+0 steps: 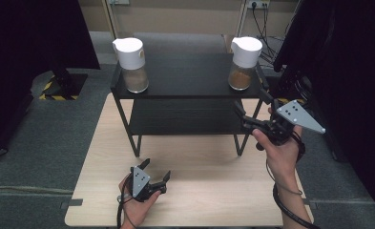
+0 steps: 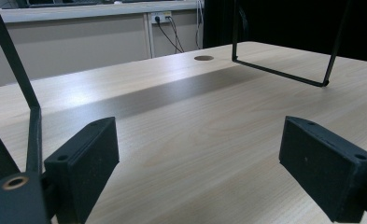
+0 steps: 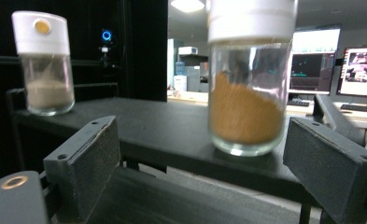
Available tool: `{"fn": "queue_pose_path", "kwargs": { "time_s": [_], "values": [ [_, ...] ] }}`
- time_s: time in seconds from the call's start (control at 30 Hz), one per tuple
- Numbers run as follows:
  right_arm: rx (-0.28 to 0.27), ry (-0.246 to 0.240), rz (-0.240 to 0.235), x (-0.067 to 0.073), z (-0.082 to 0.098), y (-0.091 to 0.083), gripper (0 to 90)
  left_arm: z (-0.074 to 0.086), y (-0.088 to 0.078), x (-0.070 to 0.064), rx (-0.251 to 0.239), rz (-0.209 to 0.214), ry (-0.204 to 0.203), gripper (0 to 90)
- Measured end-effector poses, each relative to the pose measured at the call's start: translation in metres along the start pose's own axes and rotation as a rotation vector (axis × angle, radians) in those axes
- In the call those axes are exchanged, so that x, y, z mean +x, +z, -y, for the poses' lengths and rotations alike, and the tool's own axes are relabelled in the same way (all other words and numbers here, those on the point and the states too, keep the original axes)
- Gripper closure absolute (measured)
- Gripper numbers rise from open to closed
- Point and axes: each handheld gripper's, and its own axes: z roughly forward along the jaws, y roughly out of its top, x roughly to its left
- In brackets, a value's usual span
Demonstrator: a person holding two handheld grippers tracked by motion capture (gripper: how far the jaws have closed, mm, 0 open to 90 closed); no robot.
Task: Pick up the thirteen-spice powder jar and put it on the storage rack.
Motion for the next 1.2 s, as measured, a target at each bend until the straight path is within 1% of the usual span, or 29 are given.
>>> {"fn": "queue_pose_path", "kwargs": {
  "time_s": [0.33,0.7,0.93,1.2],
  "values": [
    [0.016,-0.003,0.004,0.004,0.017,-0.009,11.1,0.0,0.0,0.0,0.0,0.0,0.0,11.4],
    [0.026,-0.013,0.006,0.006,0.028,-0.018,11.1,0.0,0.0,0.0,0.0,-0.001,0.001,11.4],
    [0.047,-0.011,0.008,0.007,0.038,-0.022,11.1,0.0,0.0,0.0,0.0,-0.001,0.002,11.4],
    [0.068,-0.004,0.022,0.006,0.049,-0.024,11.1,0.0,0.0,0.0,0.0,-0.001,0.0,11.4]
  ]
}}
